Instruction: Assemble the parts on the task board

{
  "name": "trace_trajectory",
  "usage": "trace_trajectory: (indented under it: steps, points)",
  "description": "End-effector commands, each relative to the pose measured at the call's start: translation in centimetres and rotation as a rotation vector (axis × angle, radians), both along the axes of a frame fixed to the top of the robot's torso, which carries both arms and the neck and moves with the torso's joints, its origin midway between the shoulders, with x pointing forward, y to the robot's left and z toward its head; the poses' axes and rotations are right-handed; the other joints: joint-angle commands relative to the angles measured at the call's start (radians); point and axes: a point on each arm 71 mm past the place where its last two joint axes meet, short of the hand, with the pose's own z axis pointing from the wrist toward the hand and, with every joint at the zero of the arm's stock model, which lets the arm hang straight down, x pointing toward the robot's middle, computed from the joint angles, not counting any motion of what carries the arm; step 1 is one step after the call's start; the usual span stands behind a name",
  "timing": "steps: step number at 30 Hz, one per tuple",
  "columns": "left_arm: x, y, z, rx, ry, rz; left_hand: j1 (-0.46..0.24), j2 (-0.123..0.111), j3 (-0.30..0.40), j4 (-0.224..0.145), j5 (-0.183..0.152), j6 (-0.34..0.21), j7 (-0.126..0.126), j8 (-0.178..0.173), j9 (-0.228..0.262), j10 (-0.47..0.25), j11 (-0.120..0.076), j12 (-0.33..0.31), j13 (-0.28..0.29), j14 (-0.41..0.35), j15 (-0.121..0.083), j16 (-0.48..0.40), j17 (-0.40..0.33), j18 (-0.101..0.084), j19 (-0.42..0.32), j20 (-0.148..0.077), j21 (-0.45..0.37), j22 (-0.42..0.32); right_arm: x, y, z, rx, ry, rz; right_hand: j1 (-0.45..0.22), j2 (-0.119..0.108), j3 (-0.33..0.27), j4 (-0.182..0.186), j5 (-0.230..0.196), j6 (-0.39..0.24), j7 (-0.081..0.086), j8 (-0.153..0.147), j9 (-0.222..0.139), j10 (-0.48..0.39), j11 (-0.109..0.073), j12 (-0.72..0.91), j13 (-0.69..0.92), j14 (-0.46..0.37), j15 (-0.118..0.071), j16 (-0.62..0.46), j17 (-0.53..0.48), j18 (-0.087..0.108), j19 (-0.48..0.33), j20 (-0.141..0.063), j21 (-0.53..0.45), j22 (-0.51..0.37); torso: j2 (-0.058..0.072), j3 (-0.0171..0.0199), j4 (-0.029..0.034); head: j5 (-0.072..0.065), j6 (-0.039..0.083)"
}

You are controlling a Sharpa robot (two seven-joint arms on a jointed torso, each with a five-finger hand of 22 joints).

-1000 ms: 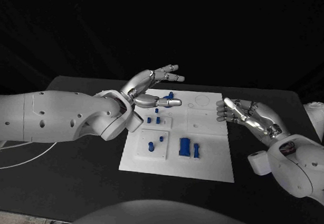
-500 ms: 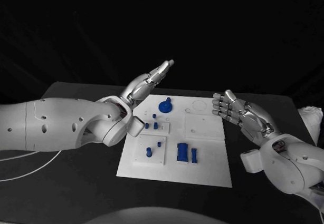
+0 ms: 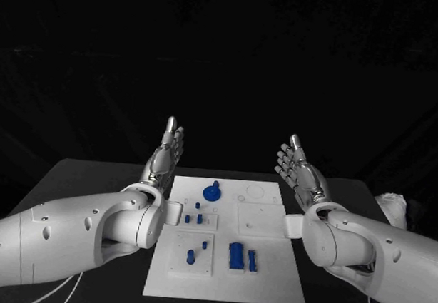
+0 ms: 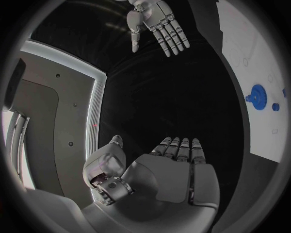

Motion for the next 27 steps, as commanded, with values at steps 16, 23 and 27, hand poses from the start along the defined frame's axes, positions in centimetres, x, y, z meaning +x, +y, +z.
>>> trace_trajectory:
  steps: [16, 23, 27]
  points:
    - [0.16, 0.37, -0.62, -0.045, 0.082, 0.098, -0.007, 0.0, 0.001, -0.003, -0.003, -0.005, 0.0, -0.003, -0.001, -0.005, 0.0, -0.003, -0.001, -0.004, 0.002, -0.004, -0.001, -0.007, 0.0, -0.003, -0.004, -0.001, 0.18, -0.84, -0.2, 0.007, -0.009, -0.137, -0.257, -0.013, 0.006, -0.107, -0.089, -0.148, -0.007, -0.025, -0.137, -0.173, -0.075, -0.114, -0.125, -0.167, -0.065, -0.007, -0.044, -0.021, -0.163, -0.101, -0.005, -0.161, -0.017, -0.0195, 0.0439, -0.041, 0.054]
    - [0.16, 0.37, -0.62, -0.045, 0.082, 0.098, -0.007, 0.0, 0.001, -0.003, -0.003, -0.005, 0.0, -0.003, -0.001, -0.005, 0.0, -0.003, -0.001, -0.004, 0.002, -0.004, -0.001, -0.007, 0.0, -0.003, -0.004, -0.001, 0.18, -0.84, -0.2, 0.007, -0.009, -0.137, -0.295, -0.013, 0.006, -0.107, -0.089, -0.235, -0.007, -0.025, -0.137, -0.173, -0.075, -0.114, -0.125, -0.167, -0.065, -0.007, -0.044, -0.021, -0.163, -0.101, -0.005, -0.161, -0.017, -0.0195, 0.0439, -0.041, 0.054]
    - [0.16, 0.37, -0.62, -0.045, 0.082, 0.098, -0.007, 0.0, 0.001, -0.003, -0.003, -0.005, 0.0, -0.003, -0.001, -0.005, 0.0, -0.003, -0.001, -0.004, 0.002, -0.004, -0.001, -0.007, 0.0, -0.003, -0.004, -0.001, 0.18, -0.84, -0.2, 0.007, -0.009, -0.137, -0.406, -0.013, 0.006, -0.107, -0.089, -0.235, -0.007, -0.025, -0.137, -0.173, -0.075, -0.114, -0.125, -0.167, -0.065, -0.007, -0.044, -0.021, -0.163, -0.101, -0.005, -0.161, -0.017, -0.0195, 0.0439, -0.041, 0.054]
